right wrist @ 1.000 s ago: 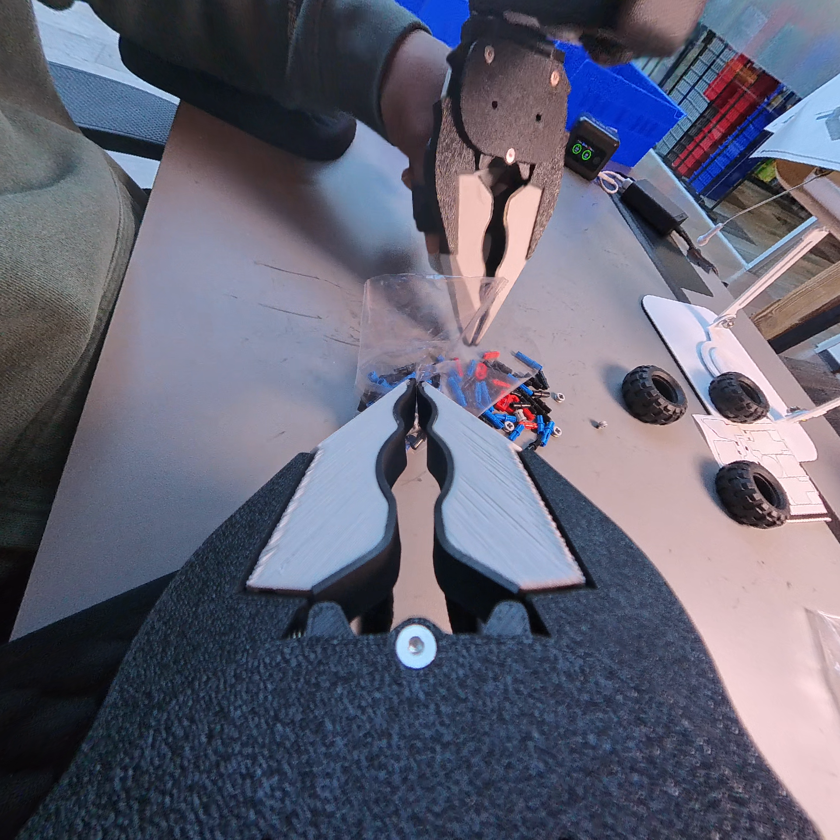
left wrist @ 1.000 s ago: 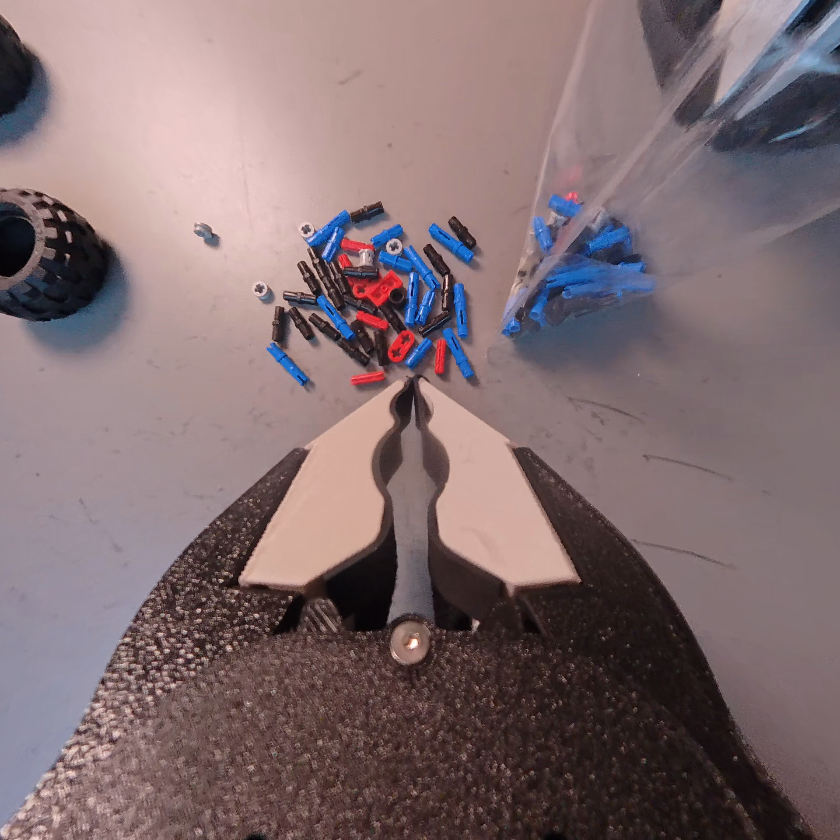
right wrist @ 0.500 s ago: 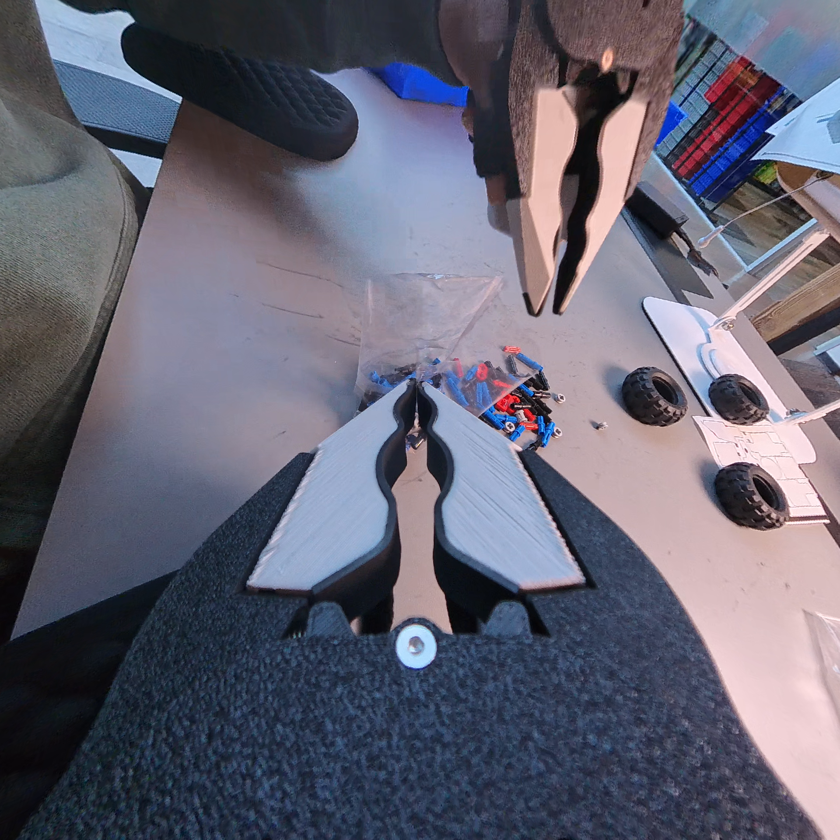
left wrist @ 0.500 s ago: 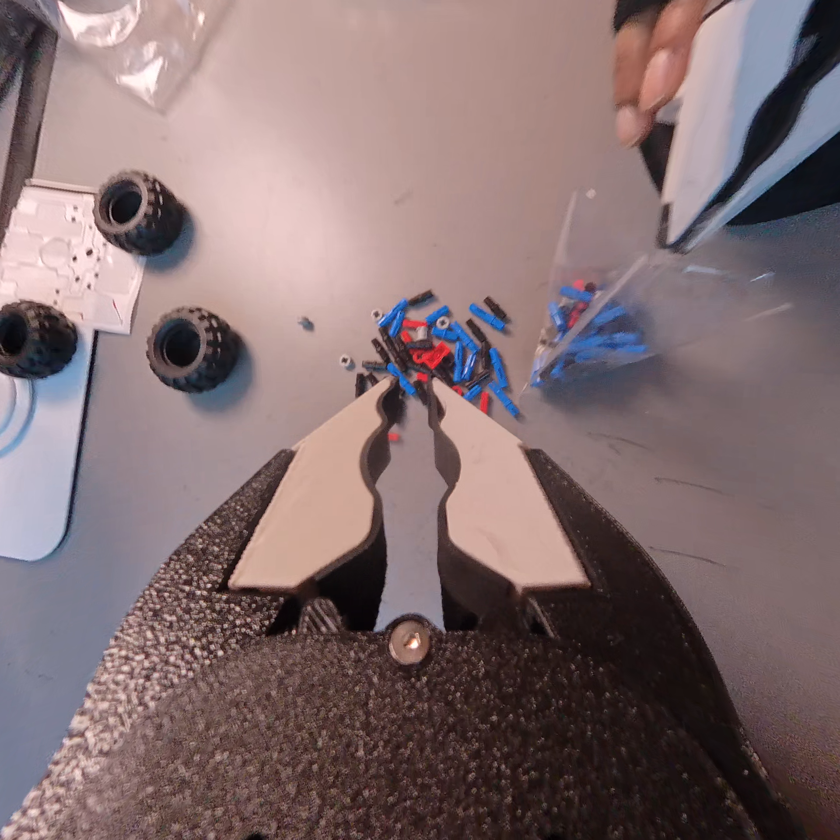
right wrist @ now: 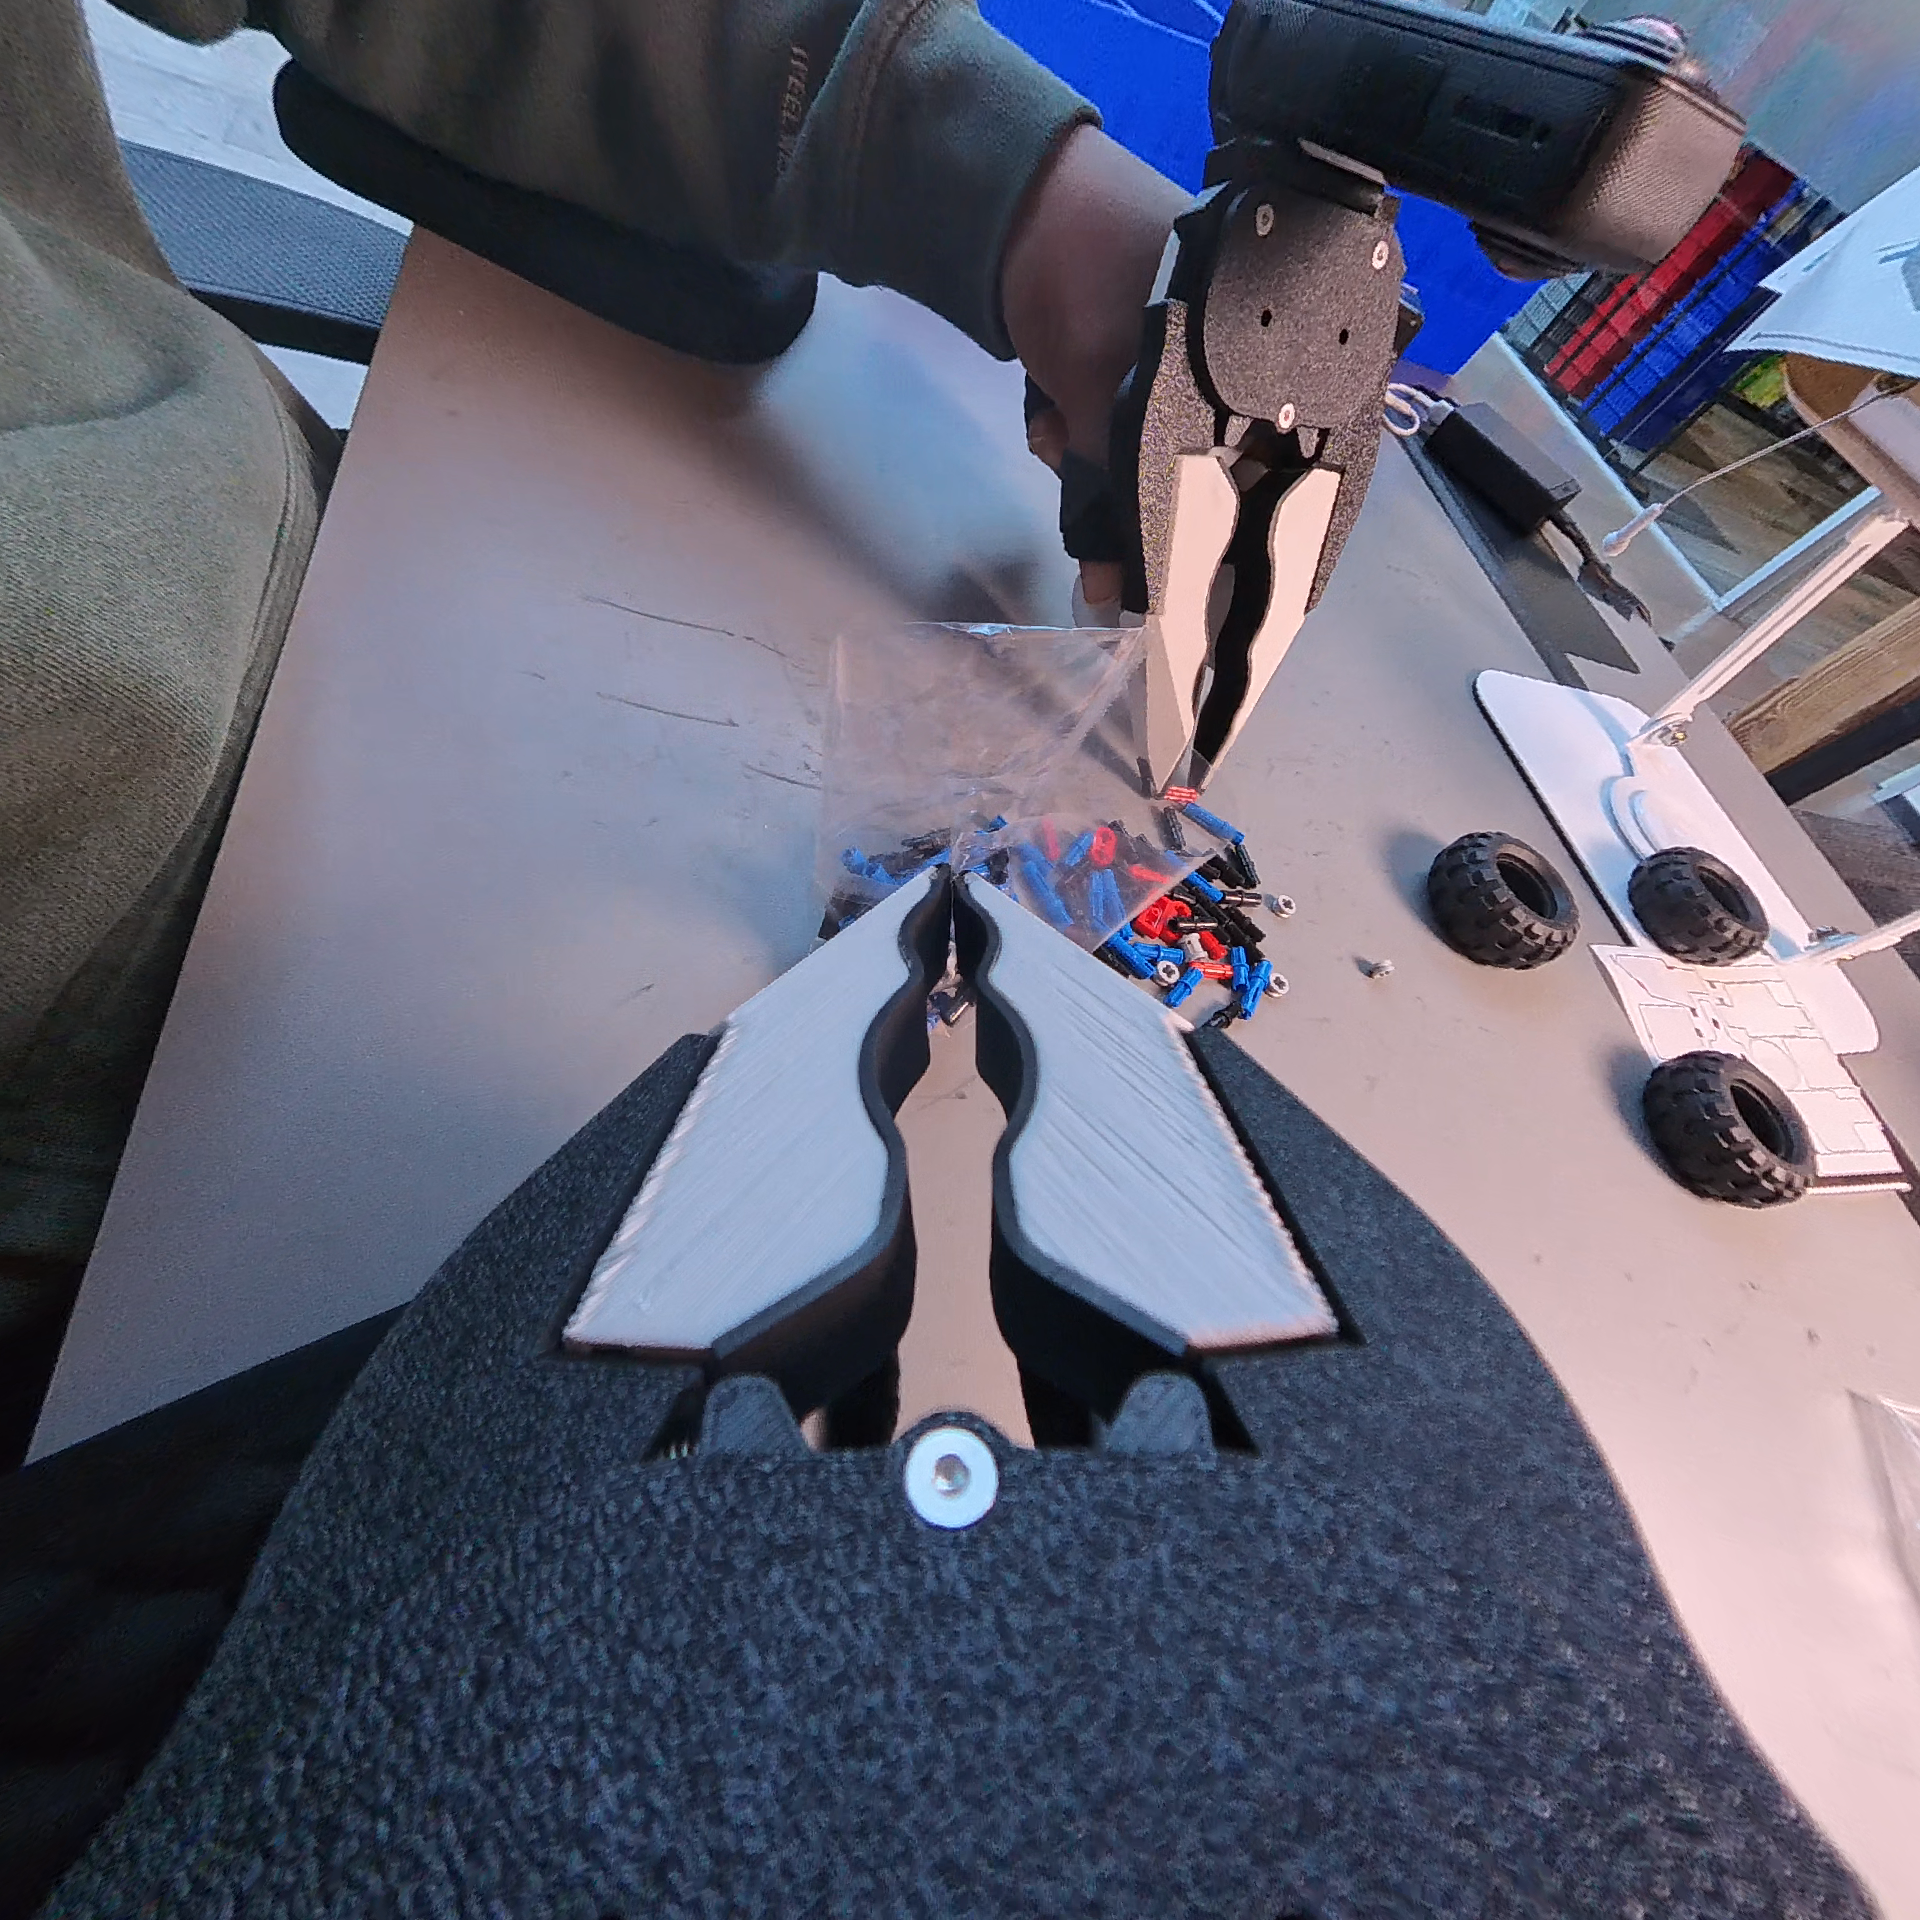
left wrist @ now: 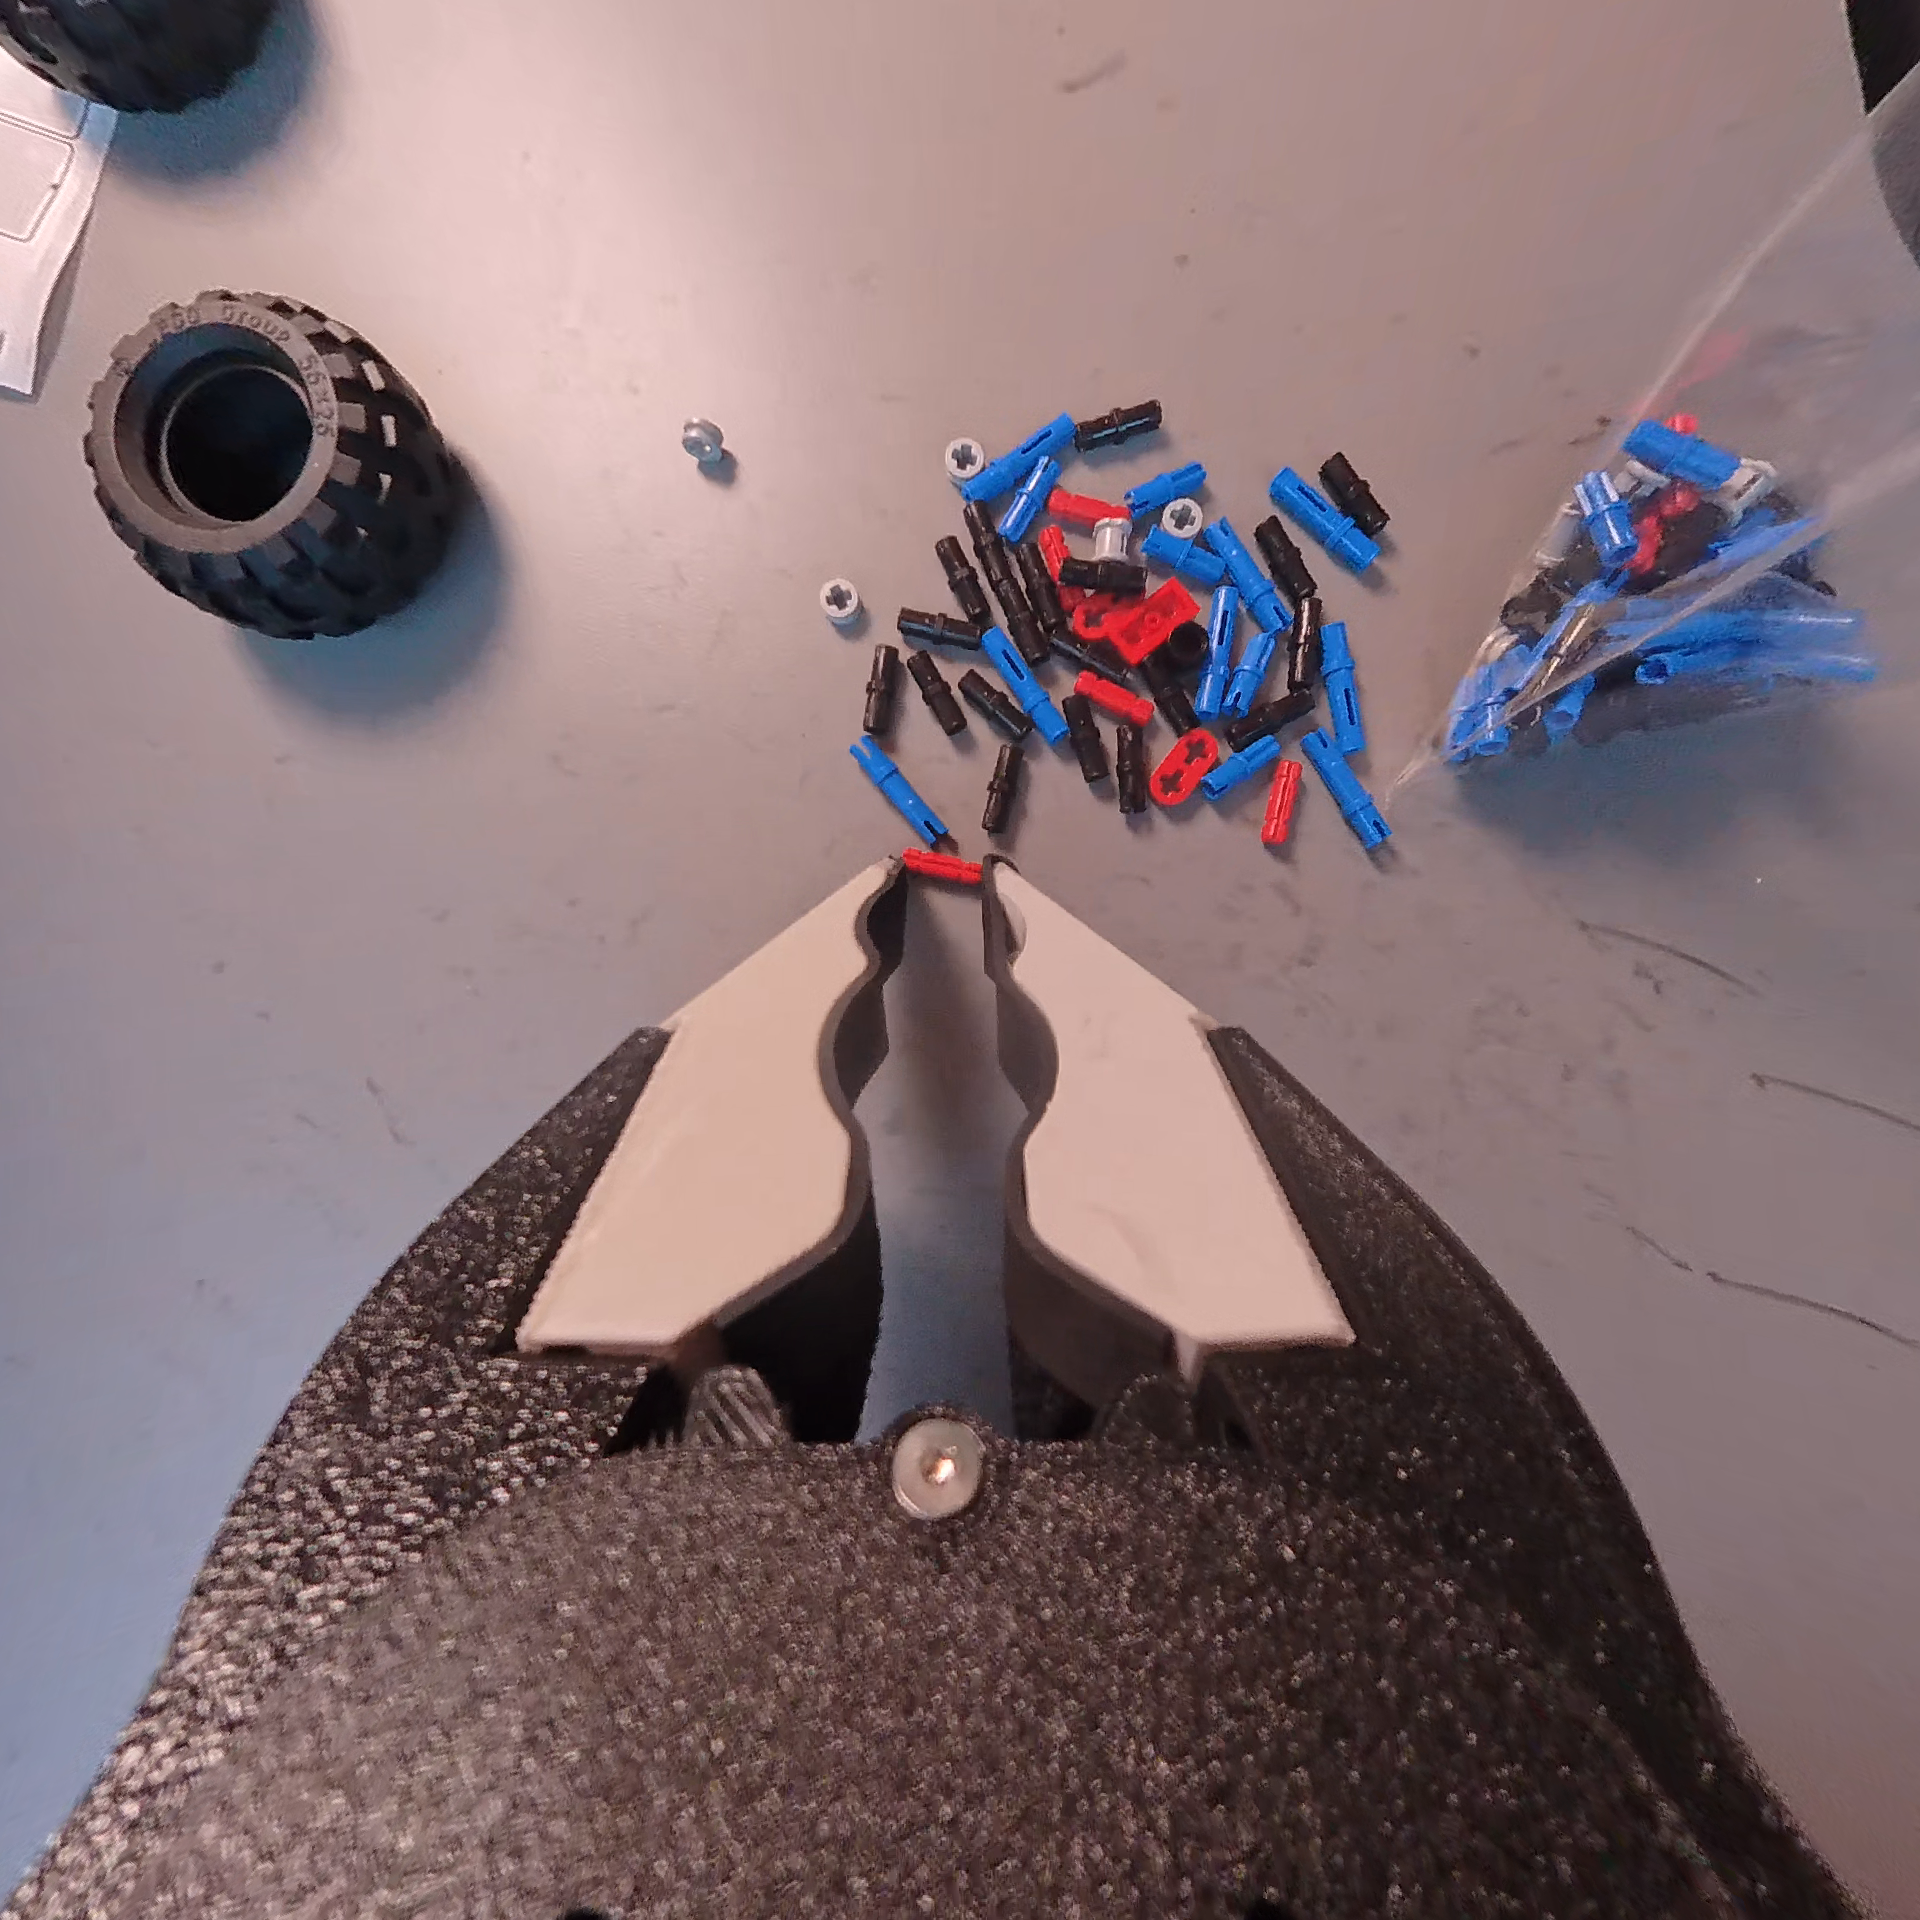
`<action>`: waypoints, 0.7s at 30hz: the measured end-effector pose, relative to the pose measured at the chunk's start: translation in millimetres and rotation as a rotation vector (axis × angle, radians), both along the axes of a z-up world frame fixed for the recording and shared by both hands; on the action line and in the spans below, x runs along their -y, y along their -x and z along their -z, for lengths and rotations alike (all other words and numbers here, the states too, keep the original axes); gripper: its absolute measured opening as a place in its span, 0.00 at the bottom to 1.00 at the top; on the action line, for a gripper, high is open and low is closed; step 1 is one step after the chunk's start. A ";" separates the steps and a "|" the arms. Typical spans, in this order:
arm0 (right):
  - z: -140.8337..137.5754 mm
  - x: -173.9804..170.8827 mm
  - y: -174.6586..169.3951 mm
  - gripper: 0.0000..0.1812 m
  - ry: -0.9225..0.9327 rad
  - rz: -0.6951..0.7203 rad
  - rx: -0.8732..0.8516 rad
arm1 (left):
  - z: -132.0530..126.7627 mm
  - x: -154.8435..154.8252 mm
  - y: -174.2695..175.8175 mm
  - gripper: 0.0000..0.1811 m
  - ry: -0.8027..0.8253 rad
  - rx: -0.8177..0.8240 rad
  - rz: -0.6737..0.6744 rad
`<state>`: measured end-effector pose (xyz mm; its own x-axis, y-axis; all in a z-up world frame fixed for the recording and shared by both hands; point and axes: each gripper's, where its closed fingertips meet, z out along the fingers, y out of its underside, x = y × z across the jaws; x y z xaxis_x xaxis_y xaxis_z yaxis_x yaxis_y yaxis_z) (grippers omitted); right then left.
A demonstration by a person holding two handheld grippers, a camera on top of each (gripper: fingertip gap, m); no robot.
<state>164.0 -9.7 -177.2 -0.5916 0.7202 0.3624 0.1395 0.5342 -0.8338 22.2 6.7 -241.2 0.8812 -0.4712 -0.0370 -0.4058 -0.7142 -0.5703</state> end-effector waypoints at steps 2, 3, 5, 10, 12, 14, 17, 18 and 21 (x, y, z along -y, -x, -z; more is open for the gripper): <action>0.0 0.0 -0.1 0.00 -0.001 0.000 -0.001 | -2.1 1.5 -1.3 0.02 -0.010 0.005 0.011; 0.0 0.0 0.0 0.00 0.000 0.000 0.000 | -7.4 0.8 -3.7 0.00 -0.035 0.026 0.016; 0.2 0.0 0.1 0.00 0.000 0.000 0.001 | -24.2 0.2 -10.7 0.00 -0.075 0.087 0.020; 0.7 0.5 0.2 0.00 -0.006 0.000 0.002 | -50.6 -6.3 -13.5 0.00 -0.131 0.028 0.035; 0.6 0.6 0.1 0.00 -0.008 0.000 -0.001 | -46.5 -9.4 -11.4 0.00 -0.123 0.015 0.029; 0.7 0.5 0.1 0.00 -0.008 0.001 0.000 | -37.7 -11.0 -8.9 0.03 -0.107 0.001 0.023; 0.2 0.5 0.1 0.00 -0.005 0.000 -0.002 | -28.4 -12.4 -9.2 0.05 -0.102 0.007 0.021; 0.1 0.5 0.1 0.00 -0.005 0.000 -0.001 | -25.4 -13.1 -8.1 0.06 -0.103 0.002 0.021; 0.5 0.9 0.4 0.00 -0.007 -0.001 0.001 | -14.7 -16.2 -3.8 0.08 -0.091 -0.022 0.030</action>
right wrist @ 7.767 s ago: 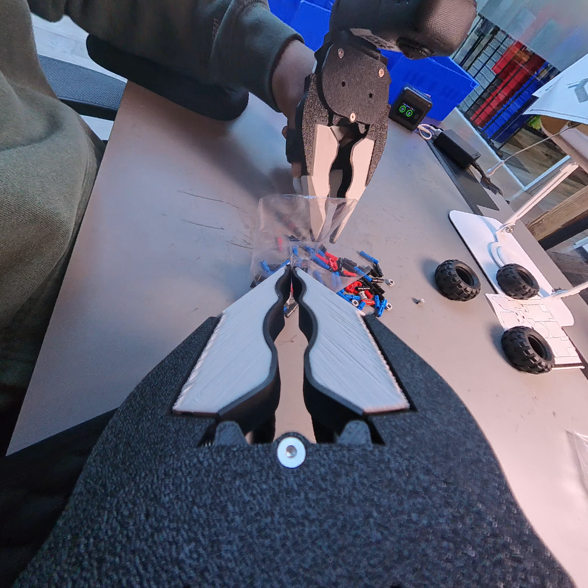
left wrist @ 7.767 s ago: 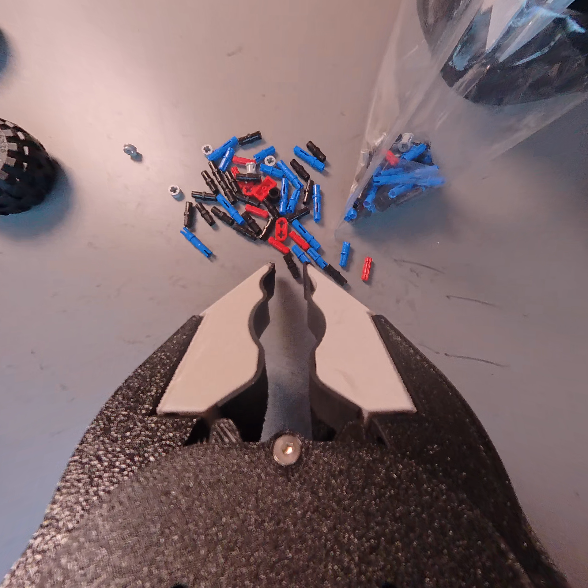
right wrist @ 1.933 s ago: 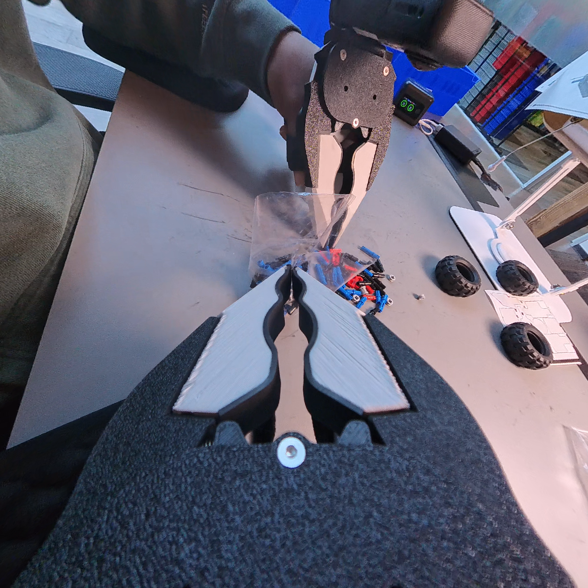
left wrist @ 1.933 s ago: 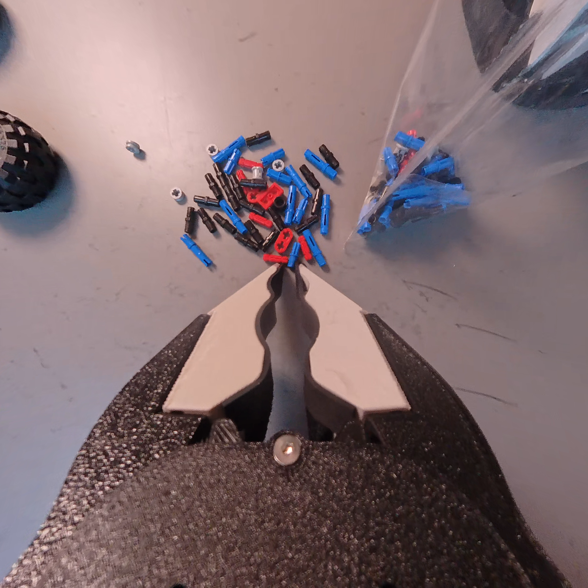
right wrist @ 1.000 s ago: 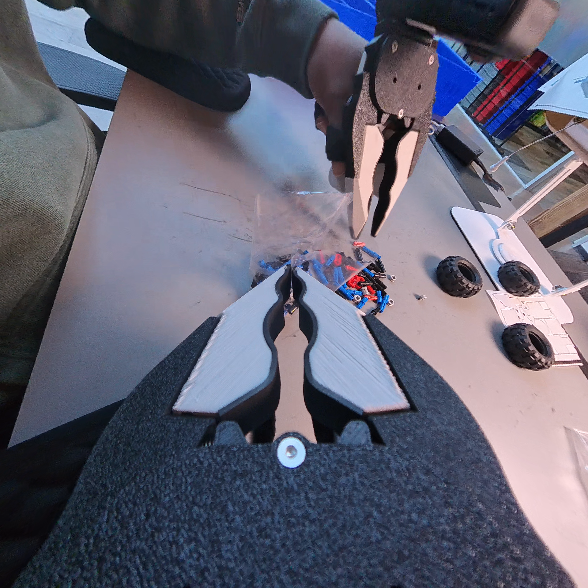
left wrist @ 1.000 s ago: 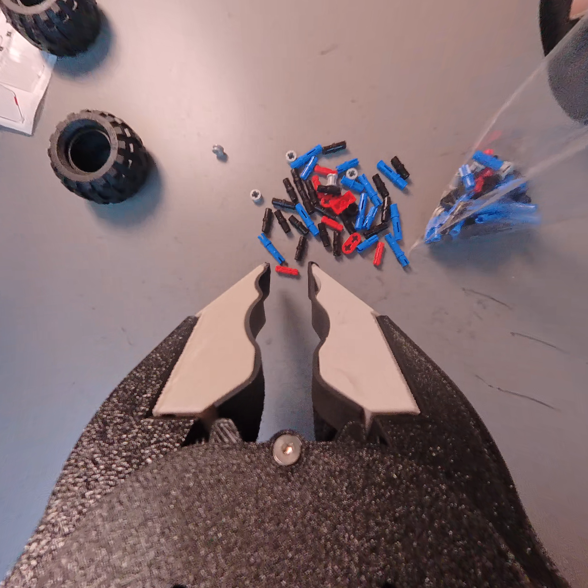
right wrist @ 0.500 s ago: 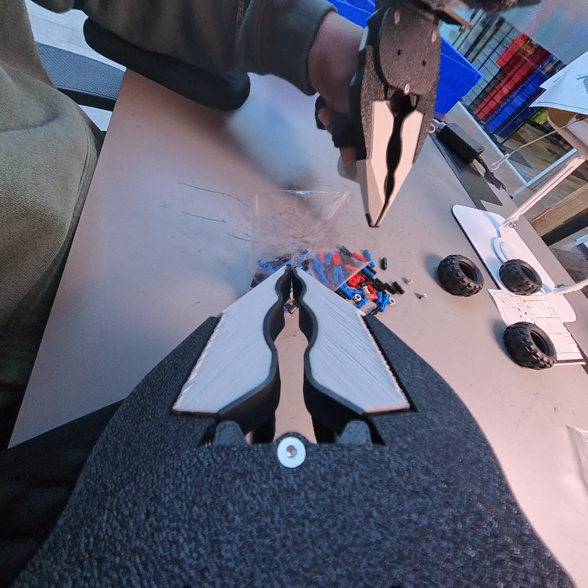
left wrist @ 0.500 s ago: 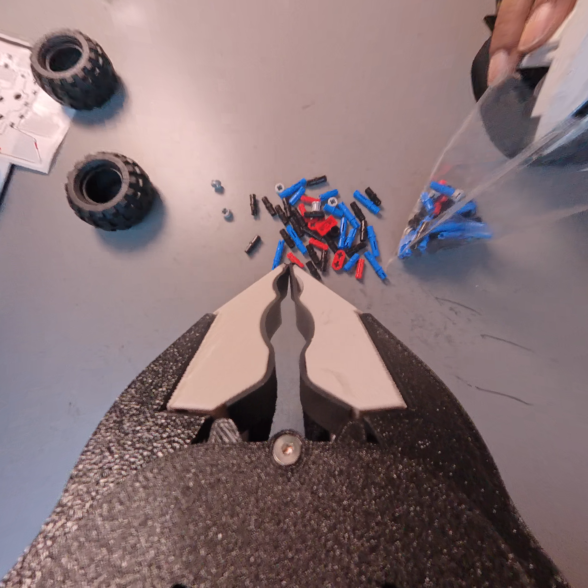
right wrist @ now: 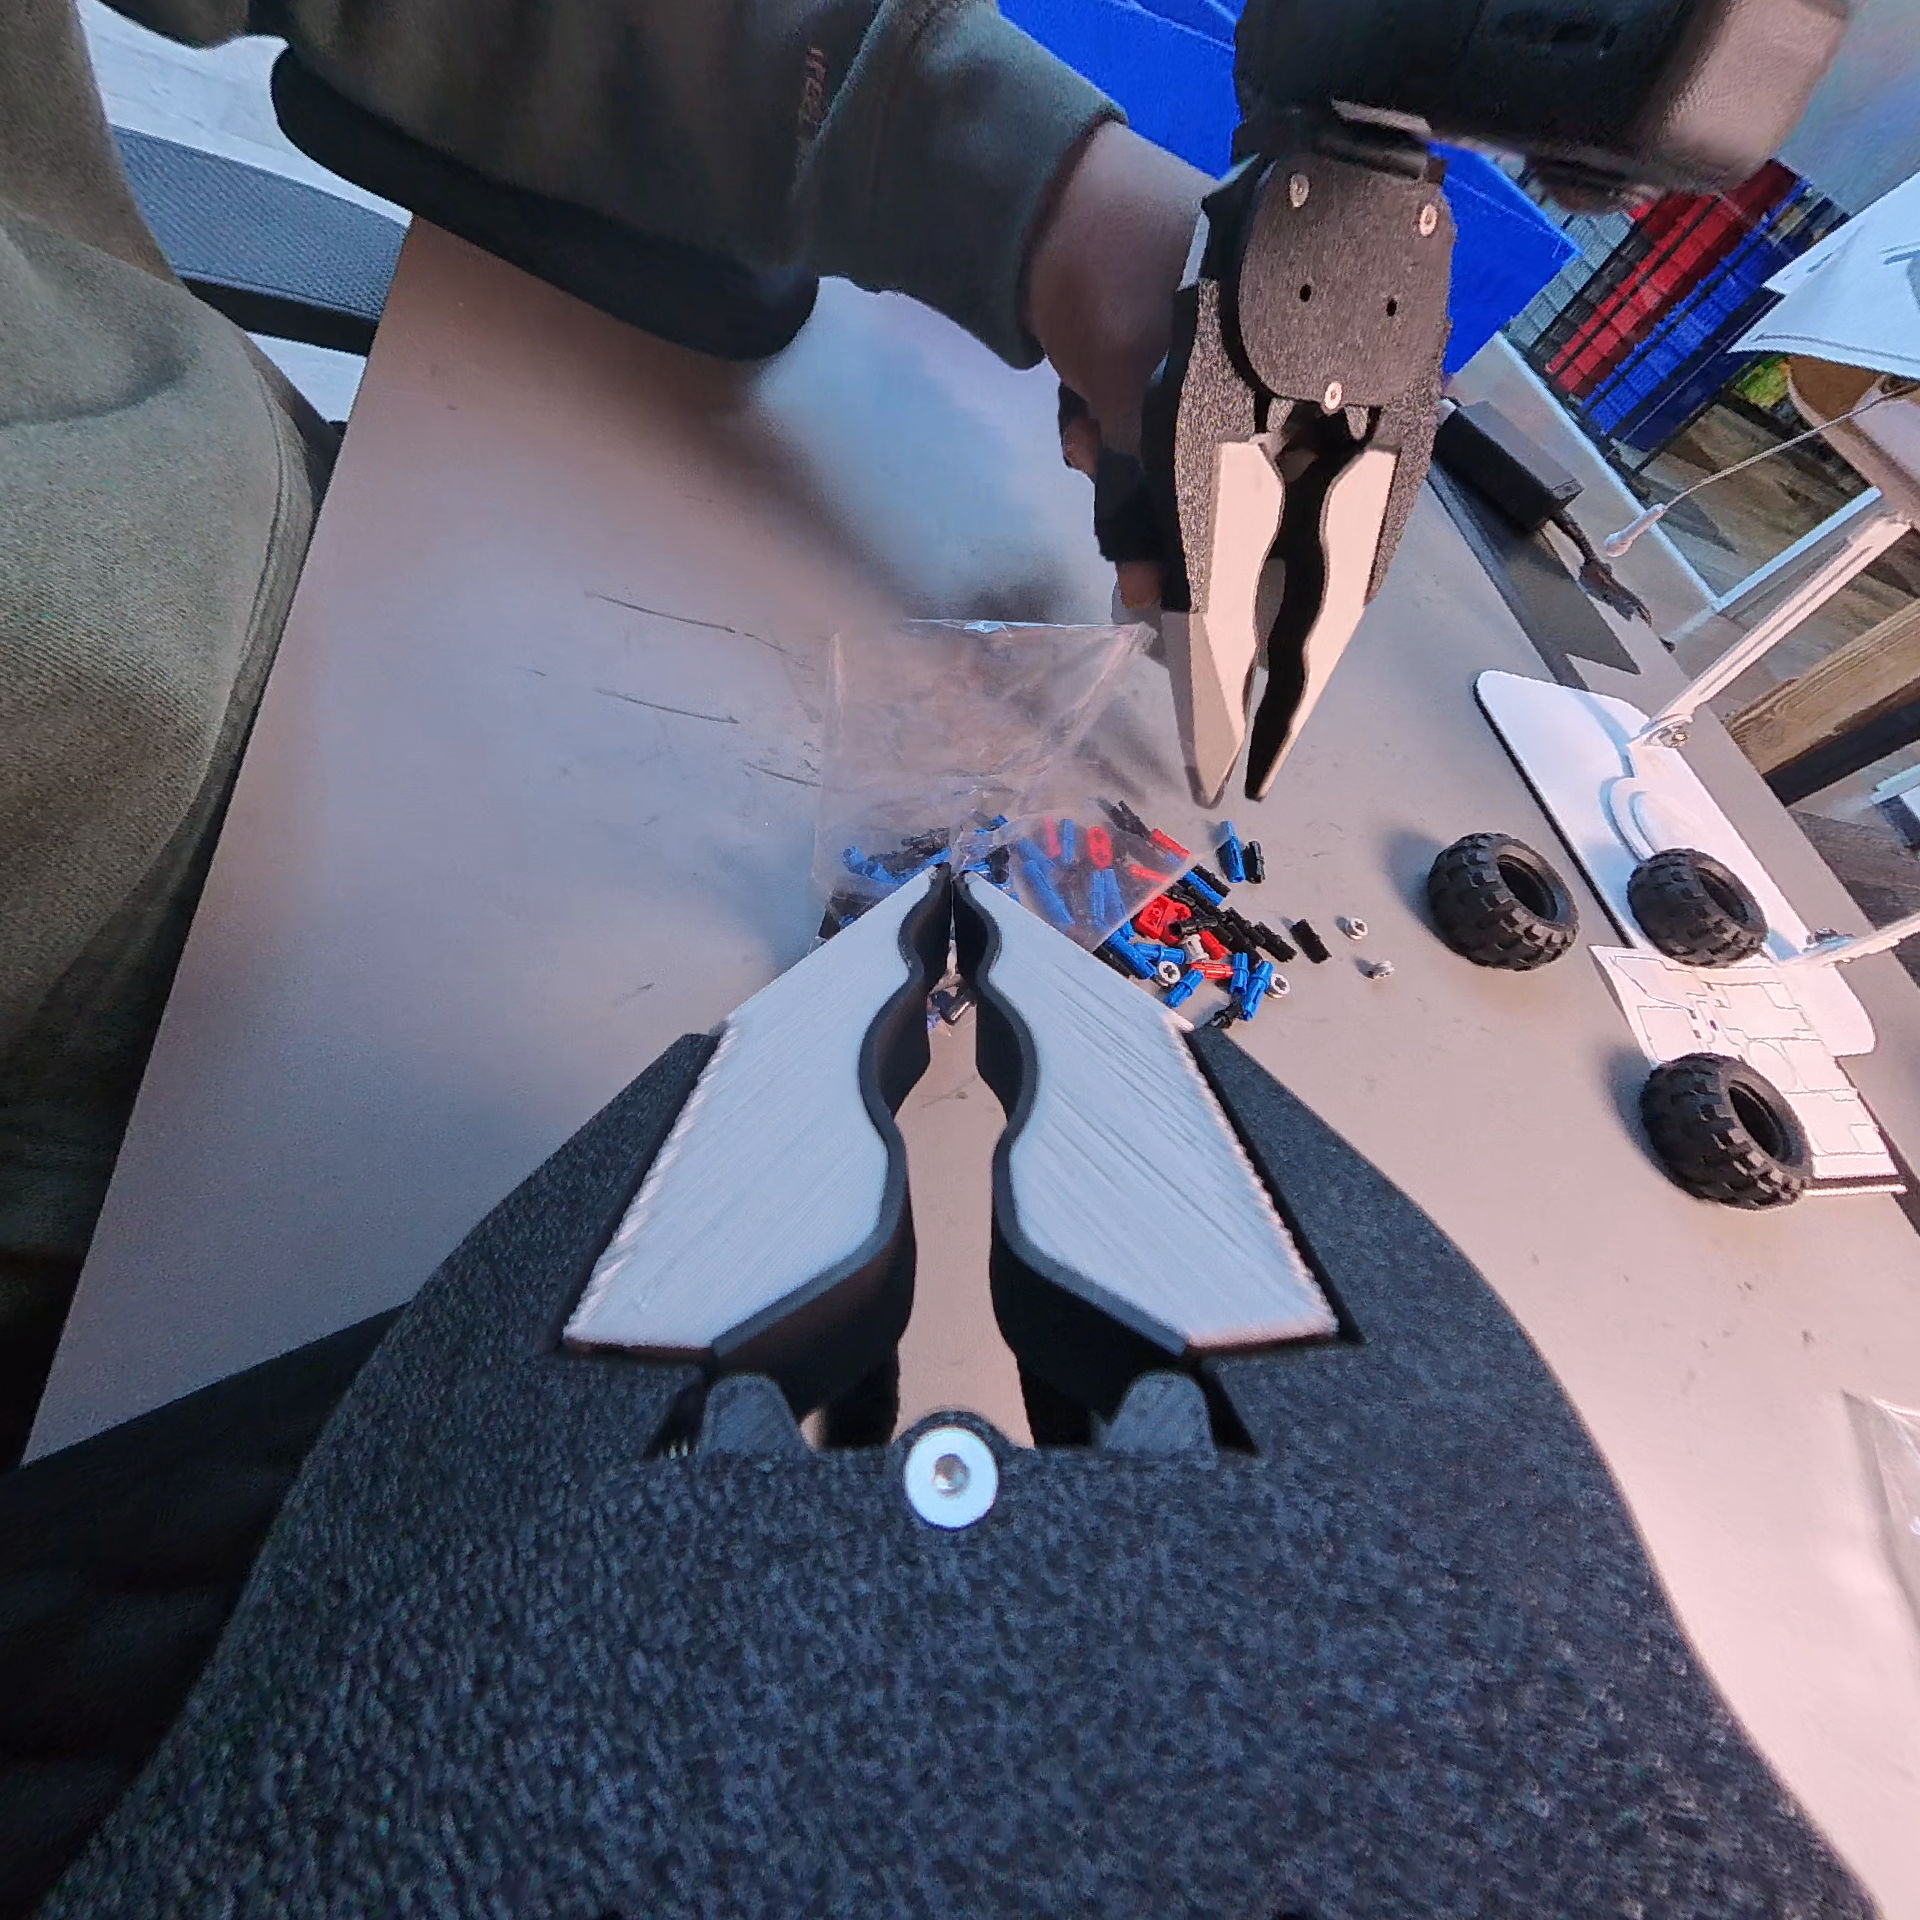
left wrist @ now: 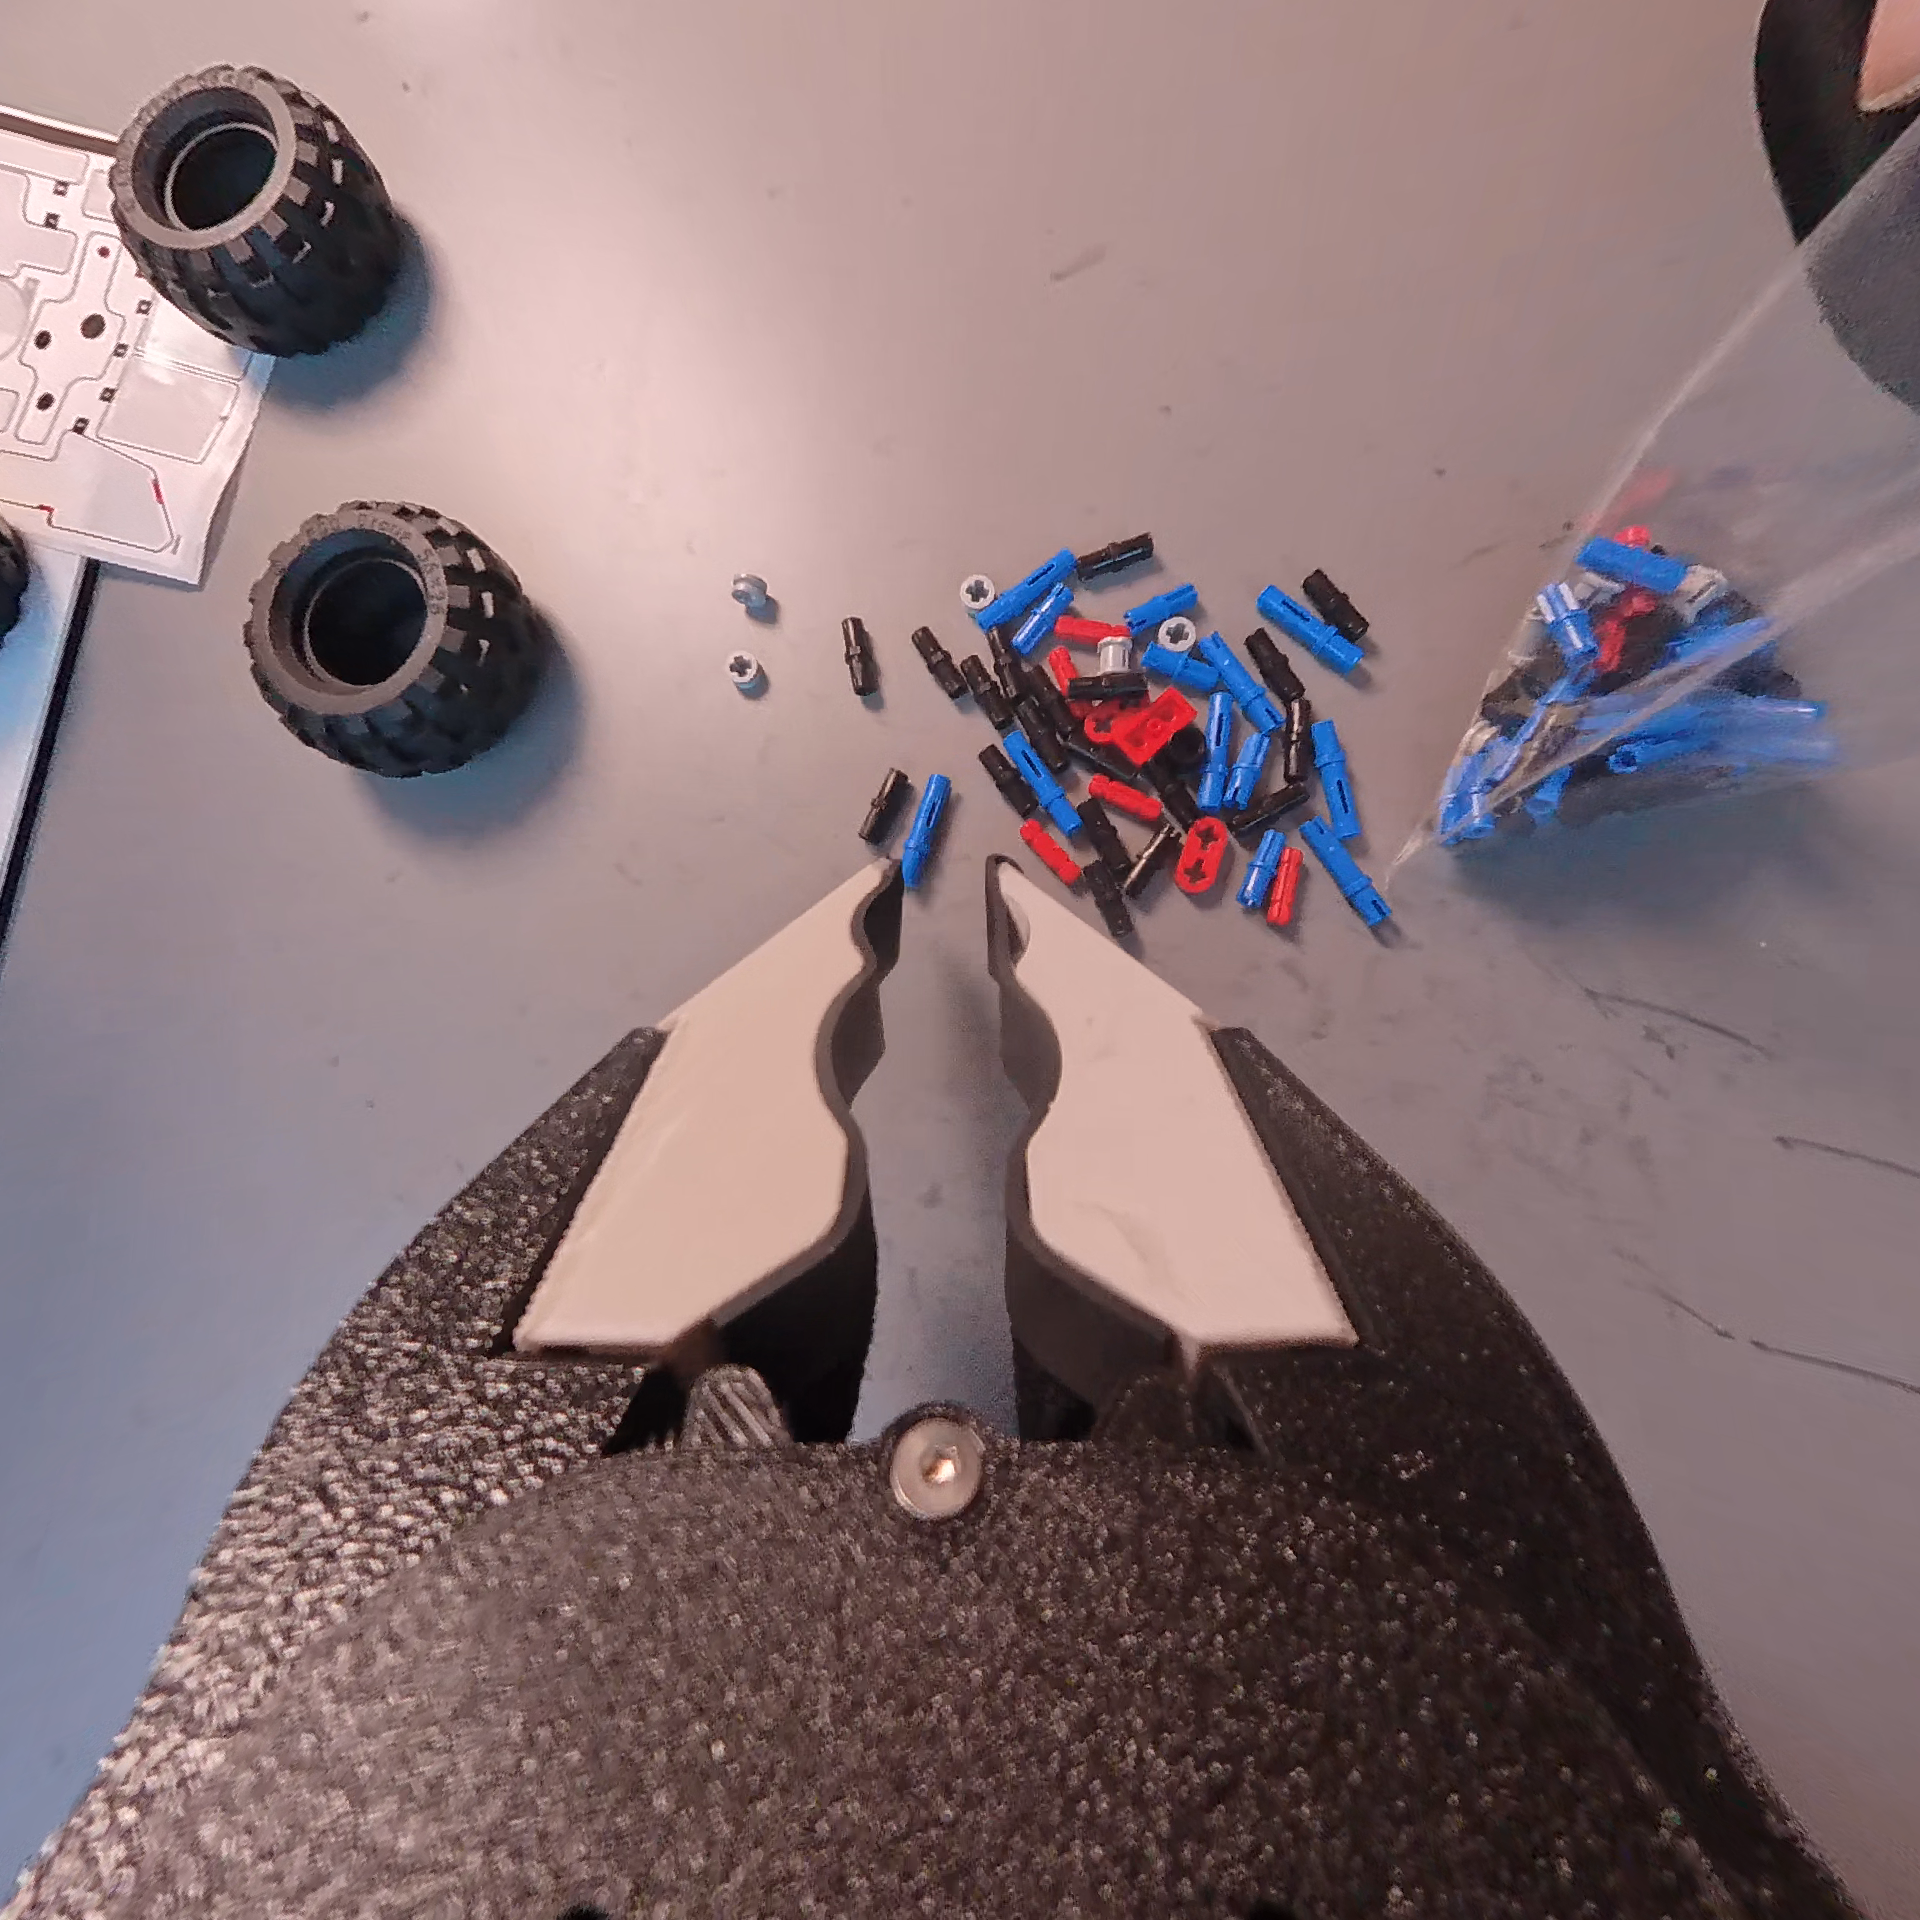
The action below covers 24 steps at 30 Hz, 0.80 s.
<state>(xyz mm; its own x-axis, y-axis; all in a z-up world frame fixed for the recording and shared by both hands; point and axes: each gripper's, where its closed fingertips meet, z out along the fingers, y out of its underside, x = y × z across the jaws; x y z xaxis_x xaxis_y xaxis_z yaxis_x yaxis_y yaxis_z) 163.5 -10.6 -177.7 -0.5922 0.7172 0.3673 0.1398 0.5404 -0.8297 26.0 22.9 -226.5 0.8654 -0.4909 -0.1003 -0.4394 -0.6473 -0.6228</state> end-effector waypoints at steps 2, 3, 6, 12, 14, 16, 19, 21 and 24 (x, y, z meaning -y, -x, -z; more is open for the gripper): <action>0.2 0.0 0.0 0.00 -0.002 0.001 0.000 | 6.7 -4.0 1.7 0.08 0.015 0.007 0.003; 0.3 -0.1 0.1 0.00 -0.003 0.002 0.000 | 9.3 -6.1 2.0 0.08 0.025 0.019 0.002; 0.4 -0.3 0.2 0.00 -0.001 0.003 0.001 | 14.6 -7.6 -0.9 0.02 0.054 0.038 0.026; 0.4 -0.5 0.7 0.00 0.004 0.003 0.005 | -63.9 1.2 -48.8 0.02 -0.113 0.194 0.157; 1.1 -0.4 1.3 0.00 0.002 0.003 0.010 | -90.8 16.2 -82.8 0.02 -0.103 0.219 0.268; 1.9 -0.1 1.6 0.00 -0.005 0.005 0.011 | -94.3 26.3 -104.6 0.02 -0.046 0.166 0.333; 2.1 -0.1 1.5 0.00 -0.012 0.008 0.008 | -82.0 31.3 -115.2 0.02 0.040 0.088 0.361; 2.1 0.0 1.4 0.00 -0.014 0.008 0.007 | -80.3 32.2 -117.0 0.02 0.057 0.081 0.366; 1.9 0.0 1.0 0.00 -0.013 0.006 0.006 | -90.0 34.4 -115.3 0.06 0.022 0.122 0.368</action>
